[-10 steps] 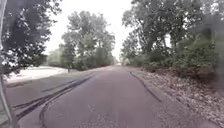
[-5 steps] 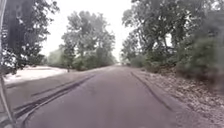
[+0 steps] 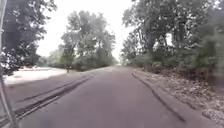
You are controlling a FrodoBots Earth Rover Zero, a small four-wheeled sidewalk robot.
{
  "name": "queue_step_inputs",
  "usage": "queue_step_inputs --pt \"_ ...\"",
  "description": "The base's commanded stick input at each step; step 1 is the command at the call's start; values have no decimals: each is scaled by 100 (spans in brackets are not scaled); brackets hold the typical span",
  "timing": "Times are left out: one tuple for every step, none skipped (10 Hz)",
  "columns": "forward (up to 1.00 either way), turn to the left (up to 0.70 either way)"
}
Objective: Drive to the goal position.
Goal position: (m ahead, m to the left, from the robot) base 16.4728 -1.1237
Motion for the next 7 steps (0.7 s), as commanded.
queue_step_inputs --pt "70 17" --pt "70 23" --pt "70 35" --pt "70 35" --pt "70 0" --pt "70 0" --pt "70 0"
